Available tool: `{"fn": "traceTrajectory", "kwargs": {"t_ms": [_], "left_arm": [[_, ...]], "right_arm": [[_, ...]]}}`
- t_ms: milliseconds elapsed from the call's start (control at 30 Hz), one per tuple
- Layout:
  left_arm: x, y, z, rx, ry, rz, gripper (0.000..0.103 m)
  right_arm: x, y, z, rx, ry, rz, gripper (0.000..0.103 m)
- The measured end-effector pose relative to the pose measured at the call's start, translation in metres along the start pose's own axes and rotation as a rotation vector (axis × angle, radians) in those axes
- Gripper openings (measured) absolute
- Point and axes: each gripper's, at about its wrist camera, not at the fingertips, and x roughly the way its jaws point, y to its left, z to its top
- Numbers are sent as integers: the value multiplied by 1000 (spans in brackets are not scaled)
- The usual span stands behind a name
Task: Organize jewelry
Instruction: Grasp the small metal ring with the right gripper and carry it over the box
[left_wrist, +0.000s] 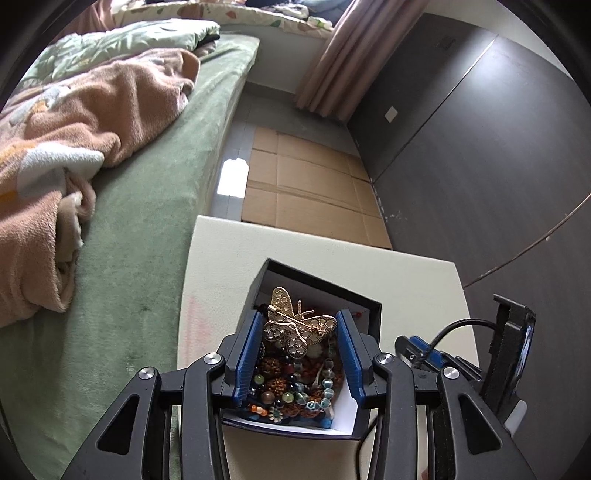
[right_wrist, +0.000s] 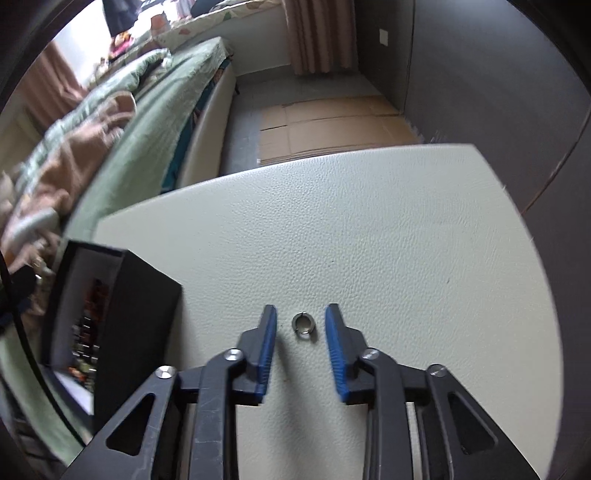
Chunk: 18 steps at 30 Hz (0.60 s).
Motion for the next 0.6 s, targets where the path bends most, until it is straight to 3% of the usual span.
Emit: {"fn": "traceTrajectory", "kwargs": {"t_ms": [33, 233, 367, 600], "left_arm": [[2, 0, 0, -2, 9, -2, 43], [12, -1, -1, -25, 79, -35, 47], [5, -1, -4, -28, 50, -34, 65], [-10, 6, -8, -52, 8, -7, 65]], "right_arm": [[0, 3, -1, -17, -2, -19, 15], [-8, 2, -2, -9, -8, 22, 15], [-26, -6, -1, 34, -57, 87, 15], [-67, -8, -1, 71, -169, 253, 15]]}}
